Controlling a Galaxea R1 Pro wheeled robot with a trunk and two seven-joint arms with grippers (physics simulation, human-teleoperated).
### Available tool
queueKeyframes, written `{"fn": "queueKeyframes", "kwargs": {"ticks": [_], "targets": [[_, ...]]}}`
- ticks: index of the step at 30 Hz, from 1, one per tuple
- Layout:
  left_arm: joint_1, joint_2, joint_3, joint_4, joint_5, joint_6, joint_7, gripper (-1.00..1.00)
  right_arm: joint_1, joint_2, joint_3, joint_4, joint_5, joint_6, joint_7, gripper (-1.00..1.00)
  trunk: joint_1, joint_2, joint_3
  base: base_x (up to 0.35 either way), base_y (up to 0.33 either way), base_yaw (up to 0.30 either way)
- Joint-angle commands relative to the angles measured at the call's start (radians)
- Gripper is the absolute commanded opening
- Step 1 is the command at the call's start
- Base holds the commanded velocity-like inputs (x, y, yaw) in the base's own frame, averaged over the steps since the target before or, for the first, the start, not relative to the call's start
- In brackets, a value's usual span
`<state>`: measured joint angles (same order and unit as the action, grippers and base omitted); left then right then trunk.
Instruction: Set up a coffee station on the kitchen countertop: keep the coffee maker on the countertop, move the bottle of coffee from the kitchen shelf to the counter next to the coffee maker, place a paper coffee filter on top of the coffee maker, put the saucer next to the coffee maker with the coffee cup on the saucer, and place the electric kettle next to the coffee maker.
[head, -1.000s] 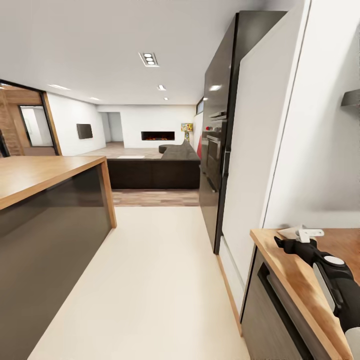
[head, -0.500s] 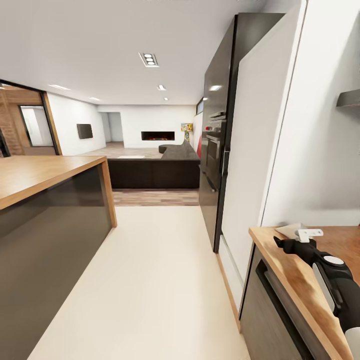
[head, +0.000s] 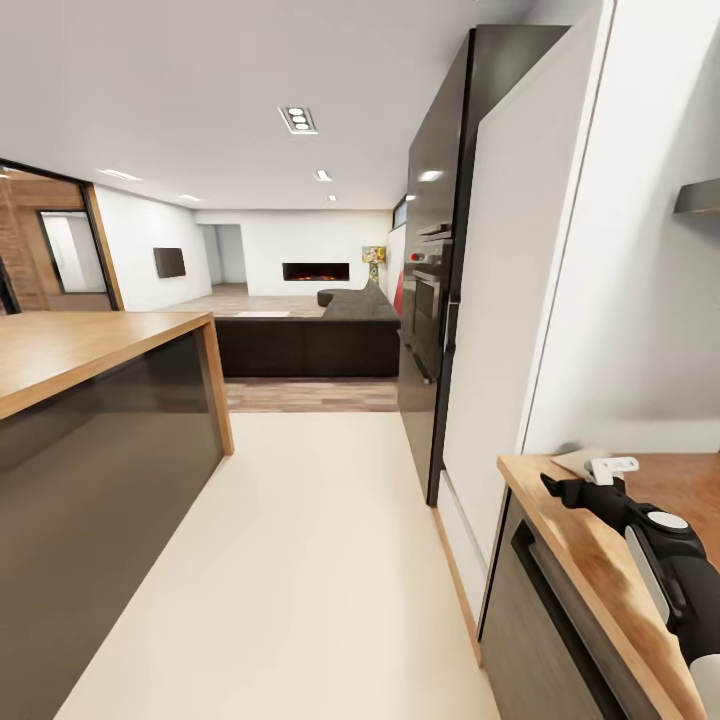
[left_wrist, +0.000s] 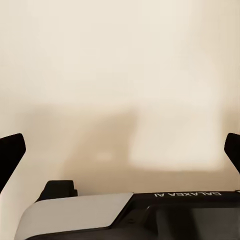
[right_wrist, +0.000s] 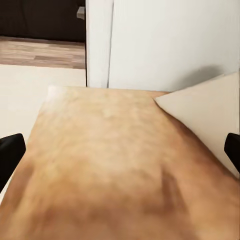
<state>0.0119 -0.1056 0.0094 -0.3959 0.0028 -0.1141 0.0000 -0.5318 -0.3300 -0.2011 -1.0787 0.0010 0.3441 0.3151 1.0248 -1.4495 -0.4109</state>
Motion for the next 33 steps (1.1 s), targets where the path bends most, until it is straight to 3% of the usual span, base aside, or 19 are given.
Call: {"fn": "queueKeyframes", "kwargs": {"ticks": [1, 27, 33], "targets": [[0.001, 0.000, 0.001, -0.001, 0.000, -0.001, 0.000, 1.00, -0.001, 0.000, -0.002, -0.001, 0.000, 0.006, 0.006, 1.00, 0.000, -0.001, -0.001, 0.066, -0.039, 0.000], [0.001, 0.000, 0.001, -0.001, 0.000, -0.002, 0.000, 1.00, -0.001, -0.004, -0.007, -0.017, 0.002, 0.006, 0.003, 1.00, 0.000, -0.001, -0.001, -0.017, -0.005, 0.000], [0.000, 0.000, 0.001, -0.001, 0.000, -0.002, 0.000, 1.00, -0.001, -0.007, -0.009, -0.018, 0.002, 0.006, 0.002, 1.00, 0.000, -0.001, -0.001, -0.002, -0.154, 0.000]]}}
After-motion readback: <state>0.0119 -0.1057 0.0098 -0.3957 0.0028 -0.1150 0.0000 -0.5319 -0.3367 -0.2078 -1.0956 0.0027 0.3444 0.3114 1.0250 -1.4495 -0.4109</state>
